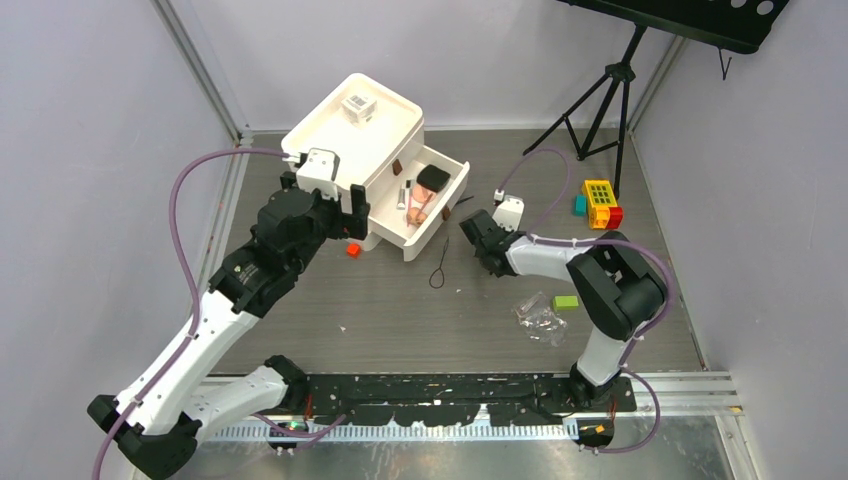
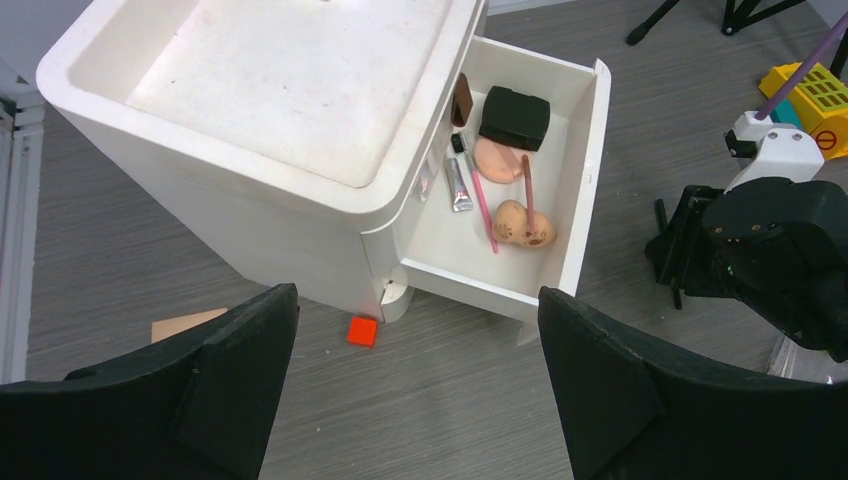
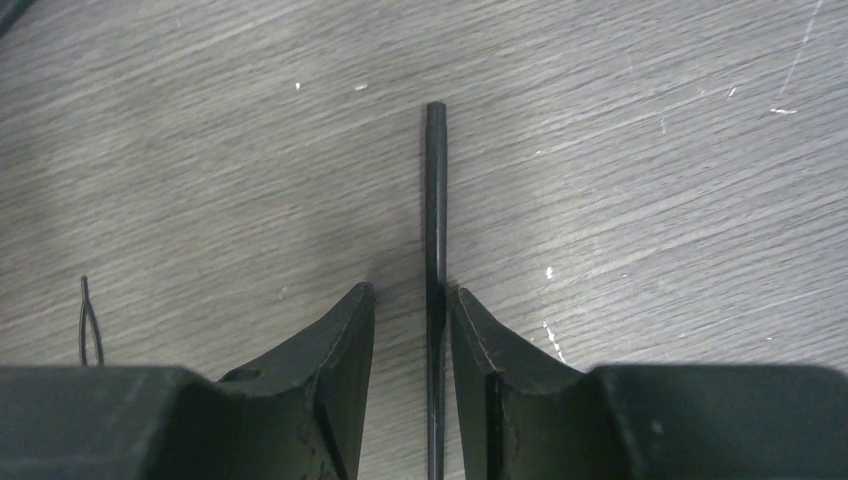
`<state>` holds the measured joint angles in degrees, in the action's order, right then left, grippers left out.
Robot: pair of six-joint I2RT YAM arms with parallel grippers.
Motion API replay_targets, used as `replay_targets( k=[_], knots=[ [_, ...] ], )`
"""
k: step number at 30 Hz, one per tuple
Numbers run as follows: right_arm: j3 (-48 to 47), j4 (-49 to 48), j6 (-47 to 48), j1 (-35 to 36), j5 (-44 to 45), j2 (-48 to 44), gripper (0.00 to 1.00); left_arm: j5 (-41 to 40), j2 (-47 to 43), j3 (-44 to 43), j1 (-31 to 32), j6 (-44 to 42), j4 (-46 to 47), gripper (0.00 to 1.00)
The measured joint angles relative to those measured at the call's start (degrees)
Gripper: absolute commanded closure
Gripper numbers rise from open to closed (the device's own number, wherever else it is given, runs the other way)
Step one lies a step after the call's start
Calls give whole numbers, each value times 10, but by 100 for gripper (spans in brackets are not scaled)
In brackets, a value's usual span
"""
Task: Organize the makeup
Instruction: Move the makeup brush to the center of the board, then pick up the makeup brush from the center of the board.
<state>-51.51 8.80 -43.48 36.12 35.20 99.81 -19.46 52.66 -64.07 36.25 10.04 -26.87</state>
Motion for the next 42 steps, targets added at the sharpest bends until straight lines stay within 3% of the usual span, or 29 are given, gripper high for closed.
replay_targets(
  k=[9,16,21,30,35,42],
  knots=[
    [6,-35,-17,2,62,19,66,0,0,0,0,0,0,9],
    [17,-58,-30,9,104,27,82,0,0,0,0,0,0,9],
    [37,-85,-47,20,140,28,99,2,0,0,0,0,0,9],
    [46,-46,-59,24,139,0,100,5,0,0,0,0,0,9],
    [43,31,-51,24,132,-78,100,5,0,0,0,0,0,9],
    [-14,49,-66,24,134,-173,100,6,0,0,0,0,0,9]
  ],
)
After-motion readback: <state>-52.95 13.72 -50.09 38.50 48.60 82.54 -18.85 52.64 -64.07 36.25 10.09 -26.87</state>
